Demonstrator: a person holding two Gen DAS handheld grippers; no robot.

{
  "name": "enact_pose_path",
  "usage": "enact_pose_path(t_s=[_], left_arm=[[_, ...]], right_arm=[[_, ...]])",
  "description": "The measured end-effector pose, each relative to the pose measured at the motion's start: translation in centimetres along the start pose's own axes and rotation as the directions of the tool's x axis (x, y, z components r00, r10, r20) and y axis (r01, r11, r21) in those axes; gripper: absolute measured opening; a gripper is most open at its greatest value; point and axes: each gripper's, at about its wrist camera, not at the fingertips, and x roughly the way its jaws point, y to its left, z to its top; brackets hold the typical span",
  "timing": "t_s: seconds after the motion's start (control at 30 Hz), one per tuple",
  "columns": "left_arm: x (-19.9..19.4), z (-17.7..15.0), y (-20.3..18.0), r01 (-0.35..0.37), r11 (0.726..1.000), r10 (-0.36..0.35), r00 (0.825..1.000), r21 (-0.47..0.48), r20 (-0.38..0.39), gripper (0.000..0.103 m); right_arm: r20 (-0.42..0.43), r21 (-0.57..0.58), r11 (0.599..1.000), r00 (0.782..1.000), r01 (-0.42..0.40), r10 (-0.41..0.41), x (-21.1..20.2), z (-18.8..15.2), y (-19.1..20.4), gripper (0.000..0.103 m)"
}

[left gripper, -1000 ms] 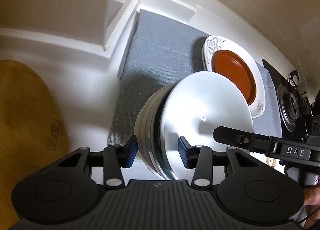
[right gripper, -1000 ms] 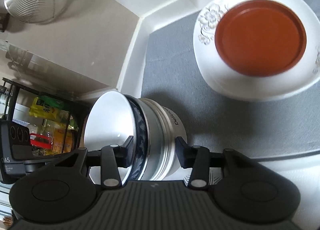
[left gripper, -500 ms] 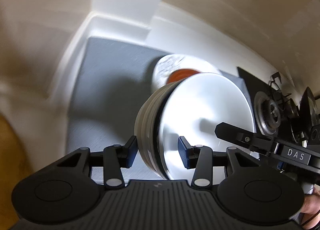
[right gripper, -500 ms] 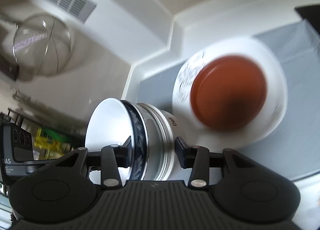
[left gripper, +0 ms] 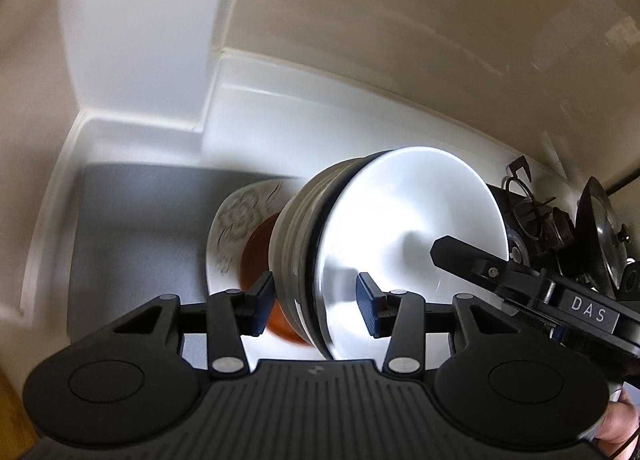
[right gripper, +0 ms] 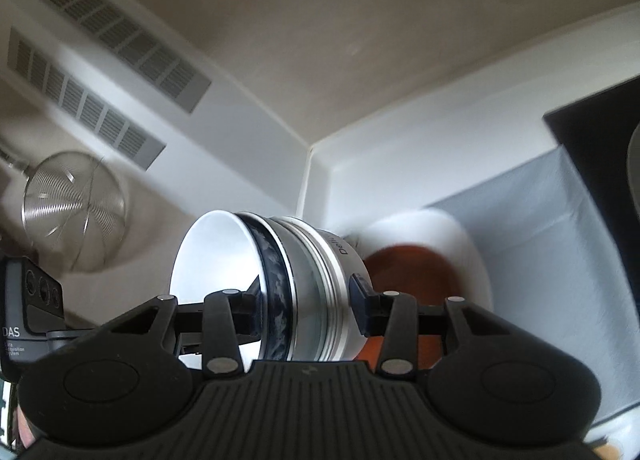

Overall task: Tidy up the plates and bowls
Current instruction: 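Lower the bowls onto the brown plate atop the white plates with both tools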

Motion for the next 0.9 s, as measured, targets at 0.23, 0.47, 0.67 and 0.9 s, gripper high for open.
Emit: enact_pose_path(t_s=[0.23,0.47,0.67,0.9], left_arm=[[4.0,0.6,0.1,-0.017,1.000,0.017,0.999,-0.007,-0.032,0.046],[7.8,-0.2,1.8,-0.046,0.998,0.041,0.995,-0.052,-0.087,0.047],[9.5,0.0,2.4,-0.062,0.997,0.058,0.993,-0.041,-0.098,0.046],[10.3,-0.6,3.0,-0.019,0.999,0.016,0.997,-0.037,-0.072,0.047]], right_arm=[[-0.003,0.021,0.999,0.999,0.035,-0.035,2.3,-0.1,-2.6,0.046],[-0.056,0.071,0.995,0.996,0.067,-0.063,5.9,-1.7,-5.1,0.046],[-0.095,0.088,0.992,0.992,0.085,-0.077,7.7,-2.0,-6.1,0.046],[-0.083,0.082,0.991,0.992,0.105,-0.099,8.1,-2.2,-6.4,0.049]])
